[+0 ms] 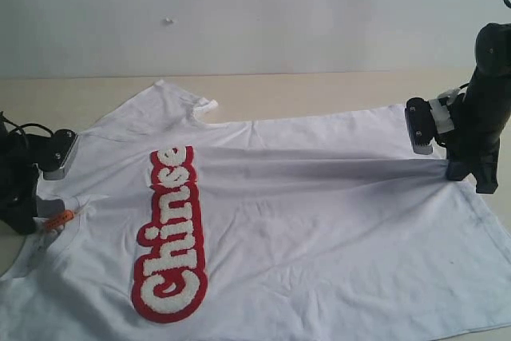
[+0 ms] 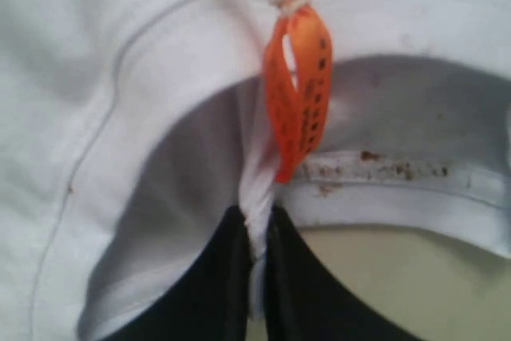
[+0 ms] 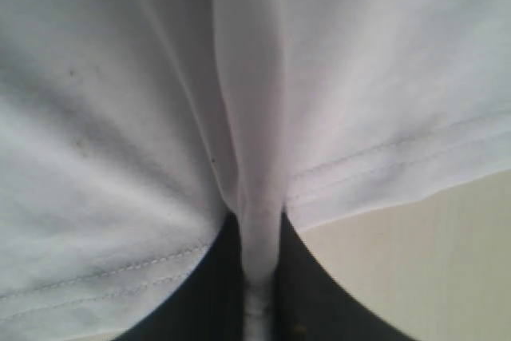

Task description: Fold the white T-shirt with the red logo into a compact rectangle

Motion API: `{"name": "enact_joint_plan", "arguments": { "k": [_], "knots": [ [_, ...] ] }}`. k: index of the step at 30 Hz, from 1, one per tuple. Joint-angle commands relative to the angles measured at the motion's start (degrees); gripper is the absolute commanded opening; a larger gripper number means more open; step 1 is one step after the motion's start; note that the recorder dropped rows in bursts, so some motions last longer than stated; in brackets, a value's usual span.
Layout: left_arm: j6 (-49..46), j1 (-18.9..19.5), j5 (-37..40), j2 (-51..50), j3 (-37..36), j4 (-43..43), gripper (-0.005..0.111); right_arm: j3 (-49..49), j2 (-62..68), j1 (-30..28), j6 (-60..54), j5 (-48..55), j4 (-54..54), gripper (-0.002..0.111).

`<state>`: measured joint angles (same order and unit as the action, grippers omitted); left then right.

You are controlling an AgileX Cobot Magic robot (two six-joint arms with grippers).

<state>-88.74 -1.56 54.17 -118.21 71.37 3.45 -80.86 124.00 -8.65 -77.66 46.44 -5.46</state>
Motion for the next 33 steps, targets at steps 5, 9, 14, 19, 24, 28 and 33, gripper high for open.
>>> {"name": "enact_joint_plan", "arguments": {
  "k": [5,9,14,19,24,28,33],
  "knots": [
    [4.7,0.4,2.2,-0.4,-0.7,0.3,0.003,0.5,2.0,-0.1,-0.1,-1.8,-0.5,0.002],
    [5.3,0.4,2.2,-0.4,-0.7,0.3,0.008,0.5,2.0,-0.1,-0.1,-1.8,-0.7,0.002],
    [5.1,0.4,2.0,-0.4,-0.7,0.3,0.009,0.5,2.0,-0.1,-0.1,-1.8,-0.7,0.002],
    [5.1,0.4,2.2,-0.4,-0.7,0.3,0.009,0.5,2.0,-0.1,-0.2,-1.8,-0.7,0.002],
    [5.1,0.4,2.4,-0.4,-0.7,0.3,0.009,0.5,2.0,-0.1,-0.2,-1.8,-0.7,0.002],
    [5.2,0.4,3.3,-0.4,-0.7,0.3,0.009,0.5,2.0,-0.1,-0.2,-1.8,-0.7,0.002],
    [5.2,0.4,3.3,-0.4,-0.7,0.3,0.009,0.5,2.0,-0.1,-0.2,-1.8,-0.5,0.002]
  ]
}}
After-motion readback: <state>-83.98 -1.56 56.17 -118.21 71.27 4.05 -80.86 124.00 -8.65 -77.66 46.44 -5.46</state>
